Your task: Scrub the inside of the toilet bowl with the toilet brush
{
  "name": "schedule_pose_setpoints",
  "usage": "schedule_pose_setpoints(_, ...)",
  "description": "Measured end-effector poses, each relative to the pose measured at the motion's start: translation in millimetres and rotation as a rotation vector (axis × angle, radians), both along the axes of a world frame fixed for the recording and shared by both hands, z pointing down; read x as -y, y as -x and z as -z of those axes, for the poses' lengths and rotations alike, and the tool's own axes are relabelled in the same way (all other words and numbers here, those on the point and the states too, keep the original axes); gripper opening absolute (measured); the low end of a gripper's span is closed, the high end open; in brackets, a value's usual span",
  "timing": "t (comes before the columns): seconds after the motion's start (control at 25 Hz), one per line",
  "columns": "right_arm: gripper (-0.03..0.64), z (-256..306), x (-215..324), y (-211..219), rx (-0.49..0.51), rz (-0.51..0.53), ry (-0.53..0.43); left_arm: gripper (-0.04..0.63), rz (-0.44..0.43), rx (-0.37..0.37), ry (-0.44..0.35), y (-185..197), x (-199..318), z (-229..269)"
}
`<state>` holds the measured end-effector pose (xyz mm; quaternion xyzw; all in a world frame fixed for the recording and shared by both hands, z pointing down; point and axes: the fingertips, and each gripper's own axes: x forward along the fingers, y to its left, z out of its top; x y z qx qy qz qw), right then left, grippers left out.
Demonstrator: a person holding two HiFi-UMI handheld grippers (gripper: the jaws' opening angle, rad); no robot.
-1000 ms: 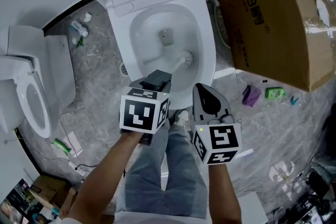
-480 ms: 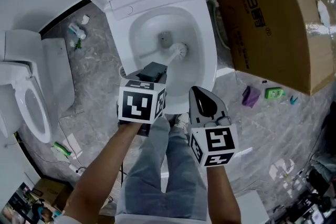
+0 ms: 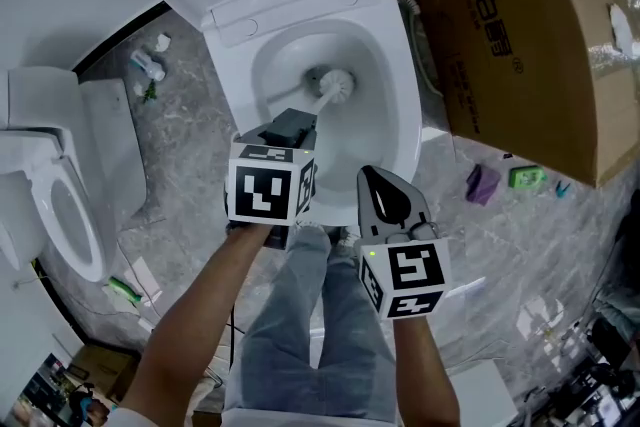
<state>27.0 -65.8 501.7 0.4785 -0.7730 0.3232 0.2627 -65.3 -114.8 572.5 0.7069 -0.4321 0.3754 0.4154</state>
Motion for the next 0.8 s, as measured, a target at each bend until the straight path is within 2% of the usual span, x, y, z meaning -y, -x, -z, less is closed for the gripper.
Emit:
schedule_pose_setpoints(0.32,0.0,-4,-1,8,0.0,0.012,0.004,0.152,0.044,0.033,-0.044,24,20,3)
schedule_pose_setpoints(0.8,0.0,0,-4,10,0.005,0.036,-0.011,0.152,0.091,0.08,-0.037,54,3,9)
